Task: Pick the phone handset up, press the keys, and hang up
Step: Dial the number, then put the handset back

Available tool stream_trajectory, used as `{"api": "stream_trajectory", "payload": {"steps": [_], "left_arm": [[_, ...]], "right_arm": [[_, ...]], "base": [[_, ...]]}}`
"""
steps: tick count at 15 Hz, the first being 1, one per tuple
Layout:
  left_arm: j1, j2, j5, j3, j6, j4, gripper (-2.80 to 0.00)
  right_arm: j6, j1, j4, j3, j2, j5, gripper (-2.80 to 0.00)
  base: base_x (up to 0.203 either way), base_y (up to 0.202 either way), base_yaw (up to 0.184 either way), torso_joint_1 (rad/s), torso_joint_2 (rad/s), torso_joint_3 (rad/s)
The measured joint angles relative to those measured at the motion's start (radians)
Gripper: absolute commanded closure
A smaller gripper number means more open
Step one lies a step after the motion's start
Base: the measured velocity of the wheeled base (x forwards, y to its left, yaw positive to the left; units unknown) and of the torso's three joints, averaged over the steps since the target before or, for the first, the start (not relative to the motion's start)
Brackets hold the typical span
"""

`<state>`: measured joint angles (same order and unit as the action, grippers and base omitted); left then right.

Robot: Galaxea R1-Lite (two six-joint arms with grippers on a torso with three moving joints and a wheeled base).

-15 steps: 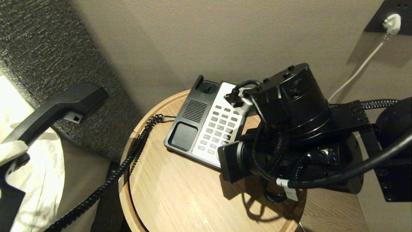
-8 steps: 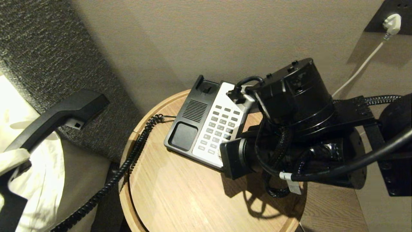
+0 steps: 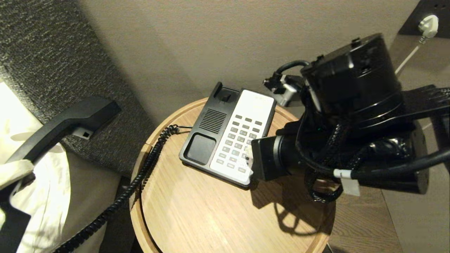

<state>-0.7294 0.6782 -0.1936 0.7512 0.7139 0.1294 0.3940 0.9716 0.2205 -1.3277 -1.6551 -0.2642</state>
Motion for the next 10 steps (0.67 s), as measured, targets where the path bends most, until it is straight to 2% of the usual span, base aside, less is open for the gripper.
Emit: {"api": "stream_trajectory", "payload": {"steps": [2,5,8,10], "left_arm": [[-0.003,0.045,0.013,0.022,-0.066,-0.001,0.00],[-0.012,0.168,0.020,0.083,-0.228,-0.016,0.00],[-0.031,0.347,0.011,0.228,-0.341,-0.030,0.00],[-0.046,0.476,-0.027,0.327,-0.413,-0.033,0.00]], "right_arm": [[0.003,-0.032,0.001,0.024,0.045,-0.007,0.00],[0.005,-0.116,-0.003,0.074,0.122,-0.028,0.00],[0.002,-0.211,0.003,0.088,0.193,-0.029,0.00],[0.001,-0.284,0.017,0.108,0.242,-0.029,0.00]], "base": [[0.000,0.000,0.000,0.000,0.00,0.000],[0.000,0.000,0.000,0.000,0.00,0.000],[0.000,0.000,0.000,0.000,0.00,0.000],[0.000,0.000,0.000,0.000,0.00,0.000]]}}
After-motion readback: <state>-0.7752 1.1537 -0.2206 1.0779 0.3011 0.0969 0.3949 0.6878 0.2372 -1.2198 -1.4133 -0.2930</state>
